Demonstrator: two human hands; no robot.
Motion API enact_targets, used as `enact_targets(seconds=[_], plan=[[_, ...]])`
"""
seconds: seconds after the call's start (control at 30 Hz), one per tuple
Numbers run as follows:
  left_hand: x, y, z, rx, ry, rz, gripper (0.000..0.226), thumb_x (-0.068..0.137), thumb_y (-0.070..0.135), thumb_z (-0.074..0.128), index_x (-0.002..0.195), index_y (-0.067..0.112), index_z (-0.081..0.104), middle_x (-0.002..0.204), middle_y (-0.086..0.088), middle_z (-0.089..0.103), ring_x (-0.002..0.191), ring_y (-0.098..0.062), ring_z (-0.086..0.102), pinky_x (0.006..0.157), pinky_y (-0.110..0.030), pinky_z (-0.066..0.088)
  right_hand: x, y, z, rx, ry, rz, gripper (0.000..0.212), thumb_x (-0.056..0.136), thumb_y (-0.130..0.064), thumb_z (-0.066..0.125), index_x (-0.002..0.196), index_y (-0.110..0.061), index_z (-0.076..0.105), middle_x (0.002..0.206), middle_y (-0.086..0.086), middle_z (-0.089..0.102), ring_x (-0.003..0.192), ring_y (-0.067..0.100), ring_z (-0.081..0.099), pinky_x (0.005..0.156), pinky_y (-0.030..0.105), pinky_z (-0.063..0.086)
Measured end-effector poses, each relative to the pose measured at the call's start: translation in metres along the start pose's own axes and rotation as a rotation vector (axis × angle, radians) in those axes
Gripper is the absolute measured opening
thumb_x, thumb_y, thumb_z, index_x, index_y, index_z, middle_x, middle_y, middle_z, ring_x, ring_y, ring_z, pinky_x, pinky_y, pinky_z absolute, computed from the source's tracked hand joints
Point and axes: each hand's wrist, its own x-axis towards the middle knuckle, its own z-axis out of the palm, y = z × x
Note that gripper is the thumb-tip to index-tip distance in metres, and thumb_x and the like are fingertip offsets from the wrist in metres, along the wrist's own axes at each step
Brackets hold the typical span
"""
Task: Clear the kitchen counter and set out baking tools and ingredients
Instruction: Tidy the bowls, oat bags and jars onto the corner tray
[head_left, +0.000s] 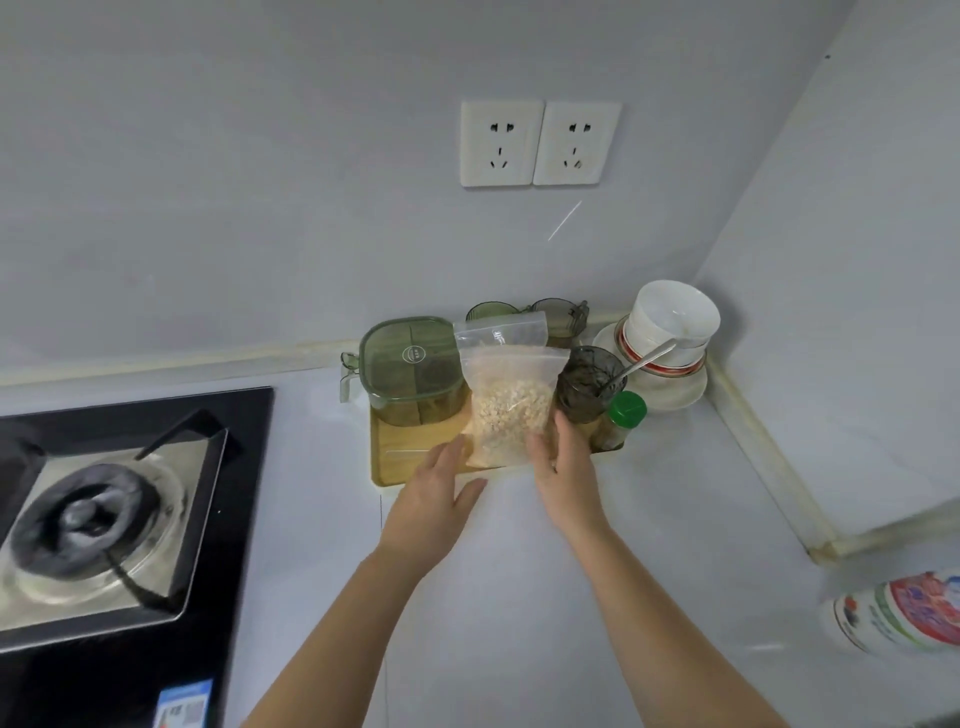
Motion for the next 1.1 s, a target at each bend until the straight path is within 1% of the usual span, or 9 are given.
enact_targets(seconds=[0.1, 0.17, 0.27, 0.37, 0.5, 0.67, 0.7, 0.97, 1.1], plan=[[-0.035, -0.001, -0.024, -0.012, 0.041, 0.052, 0.043, 0.096, 0.03, 0.053, 0.137, 0.021, 0.046, 0.138, 0.005, 0.049, 0.122, -0.014, 0.051, 0.096, -0.021, 0.04, -0.036, -0.029, 0.006, -0.008, 0.084, 0.018, 0.046, 0.099, -0.023, 0.048, 0.143, -0.012, 0.042, 0.143, 0.003, 0.046, 0.132, 0.018, 0.042, 0.107, 0.025, 0.033], [-0.062, -0.006, -0.046, -0.03, 0.097, 0.051, 0.035, 0.095, 0.028, 0.055, 0.129, 0.021, 0.055, 0.128, 0.008, 0.057, 0.112, -0.008, 0.055, 0.091, -0.015, 0.039, -0.06, -0.053, 0.015, 0.034, 0.059, -0.021, 0.04, 0.097, -0.015, 0.05, 0.137, -0.012, 0.047, 0.14, 0.002, 0.048, 0.131, 0.016, 0.043, 0.105, 0.022, 0.032], [-0.105, -0.02, -0.084, -0.084, 0.205, -0.004, 0.026, 0.095, 0.022, 0.056, 0.12, 0.023, 0.061, 0.116, 0.015, 0.06, 0.1, 0.005, 0.053, 0.088, -0.01, 0.041, -0.094, -0.091, 0.03, 0.1, -0.05, -0.073, 0.033, 0.096, -0.012, 0.05, 0.128, -0.015, 0.055, 0.129, -0.002, 0.055, 0.121, 0.011, 0.05, 0.102, 0.026, 0.041], [-0.153, -0.037, -0.12, -0.156, 0.31, -0.06, 0.023, 0.094, 0.019, 0.056, 0.116, 0.024, 0.063, 0.108, 0.02, 0.061, 0.098, 0.01, 0.055, 0.083, -0.003, 0.039, -0.133, -0.132, 0.047, 0.157, -0.202, -0.099, 0.026, 0.098, -0.015, 0.051, 0.121, -0.019, 0.059, 0.118, -0.009, 0.061, 0.105, -0.004, 0.055, 0.087, 0.007, 0.043], [-0.244, -0.077, -0.173, -0.247, 0.422, -0.129, 0.02, 0.094, 0.016, 0.057, 0.109, 0.026, 0.066, 0.102, 0.023, 0.064, 0.098, 0.01, 0.056, 0.081, -0.004, 0.043, -0.212, -0.194, 0.102, 0.218, -0.387, -0.134, 0.017, 0.097, -0.015, 0.052, 0.106, -0.026, 0.062, 0.102, -0.009, 0.069, 0.097, 0.007, 0.065, 0.088, 0.019, 0.049], [-0.329, -0.131, -0.216, -0.257, 0.485, -0.219, 0.019, 0.093, 0.015, 0.058, 0.103, 0.028, 0.068, 0.099, 0.022, 0.066, 0.096, 0.007, 0.059, 0.078, -0.005, 0.042, -0.285, -0.235, 0.159, 0.202, -0.554, -0.165, 0.018, 0.098, -0.019, 0.049, 0.109, -0.024, 0.062, 0.101, -0.01, 0.069, 0.091, -0.001, 0.065, 0.084, 0.015, 0.048], [-0.398, -0.17, -0.258, -0.252, 0.58, -0.286, 0.018, 0.093, 0.016, 0.058, 0.102, 0.029, 0.068, 0.099, 0.023, 0.066, 0.095, 0.008, 0.058, 0.076, -0.004, 0.042, -0.34, -0.274, 0.212, 0.202, -0.644, -0.195, 0.019, 0.098, -0.018, 0.048, 0.108, -0.024, 0.063, 0.1, -0.01, 0.07, 0.09, -0.001, 0.065, 0.085, 0.016, 0.048], [-0.529, -0.243, -0.333, -0.28, 0.816, -0.477, 0.02, 0.093, 0.016, 0.056, 0.097, 0.033, 0.065, 0.097, 0.019, 0.067, 0.09, 0.005, 0.059, 0.073, -0.011, 0.043, -0.447, -0.356, 0.319, 0.191, -0.863, -0.289, 0.019, 0.099, -0.02, 0.047, 0.11, -0.025, 0.062, 0.101, -0.011, 0.069, 0.089, -0.005, 0.064, 0.073, 0.008, 0.047], [-0.561, -0.269, -0.356, -0.306, 0.901, -0.509, 0.02, 0.094, 0.017, 0.055, 0.097, 0.033, 0.066, 0.097, 0.019, 0.066, 0.091, 0.0, 0.06, 0.074, -0.011, 0.043, -0.474, -0.385, 0.362, 0.169, -0.91, -0.341, 0.02, 0.099, -0.018, 0.047, 0.108, -0.028, 0.062, 0.1, -0.012, 0.068, 0.093, -0.002, 0.064, 0.082, 0.016, 0.05]])
